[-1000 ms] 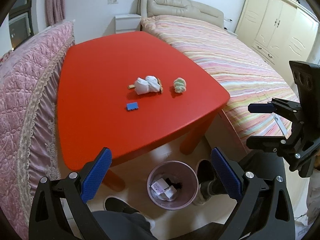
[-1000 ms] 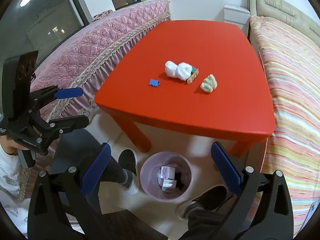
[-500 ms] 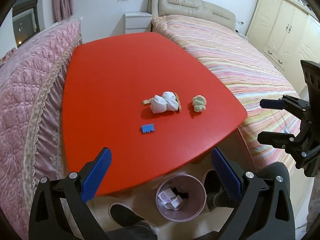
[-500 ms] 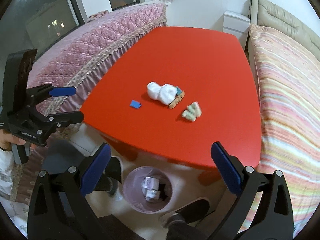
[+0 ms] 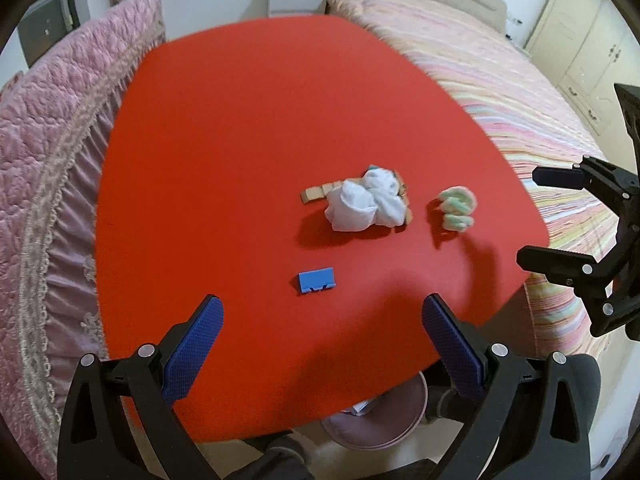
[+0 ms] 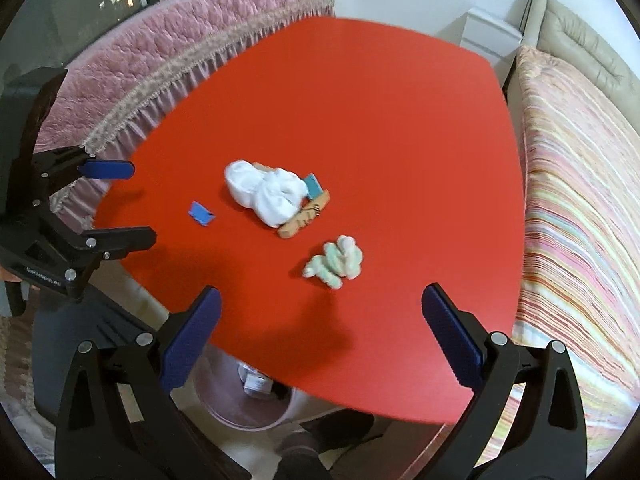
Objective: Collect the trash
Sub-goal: 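Move both tools back over the red table, then grasp the blue clip with the left tool while the right tool grasps the green-white sock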
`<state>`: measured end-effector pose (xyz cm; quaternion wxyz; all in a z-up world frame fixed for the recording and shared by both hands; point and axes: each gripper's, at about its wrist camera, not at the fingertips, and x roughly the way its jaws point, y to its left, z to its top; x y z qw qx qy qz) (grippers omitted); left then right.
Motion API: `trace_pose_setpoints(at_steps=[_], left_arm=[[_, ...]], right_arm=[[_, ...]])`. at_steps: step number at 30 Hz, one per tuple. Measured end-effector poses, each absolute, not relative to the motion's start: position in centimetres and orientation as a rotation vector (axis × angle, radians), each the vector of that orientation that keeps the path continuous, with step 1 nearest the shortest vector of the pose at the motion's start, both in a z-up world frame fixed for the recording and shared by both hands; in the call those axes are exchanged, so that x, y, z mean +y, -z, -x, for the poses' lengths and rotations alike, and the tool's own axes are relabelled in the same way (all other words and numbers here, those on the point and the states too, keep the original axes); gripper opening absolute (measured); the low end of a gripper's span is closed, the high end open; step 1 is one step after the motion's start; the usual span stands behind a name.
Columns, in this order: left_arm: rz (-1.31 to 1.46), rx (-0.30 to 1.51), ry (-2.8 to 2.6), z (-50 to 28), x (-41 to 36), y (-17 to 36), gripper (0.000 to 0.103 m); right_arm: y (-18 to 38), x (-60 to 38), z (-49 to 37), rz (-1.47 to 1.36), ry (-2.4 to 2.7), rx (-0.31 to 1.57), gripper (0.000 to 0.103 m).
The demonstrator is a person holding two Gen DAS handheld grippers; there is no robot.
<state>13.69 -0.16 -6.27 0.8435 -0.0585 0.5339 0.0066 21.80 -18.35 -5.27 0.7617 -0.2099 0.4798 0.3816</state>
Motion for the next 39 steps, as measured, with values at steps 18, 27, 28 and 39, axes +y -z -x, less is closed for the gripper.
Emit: trace_pose_setpoints(at_steps=[18, 27, 28, 39], left_arm=[[0.141, 1.186, -0.099, -16.6, 0.2, 11.1, 0.076], [0.087, 1.166, -0.121, -16.3, 0.5, 10.8, 0.025], [0.085, 1.167, -0.115, -16.3, 0.4, 10.8, 0.025], [0.068, 1.131, -0.079, -15.3, -0.4, 9.9, 0.024]], right_arm=[[10.7, -15.8, -24.3, 0.505, -0.849, 1.135, 0.069], [11.1, -15.3, -24.4, 0.5, -0.841, 1.115, 0.026], [11.1, -15.3, -24.4, 0.5, -0.839, 1.113, 0.025], [10.3, -16.0, -23.6, 0.452, -0.812, 1.09, 0.021]])
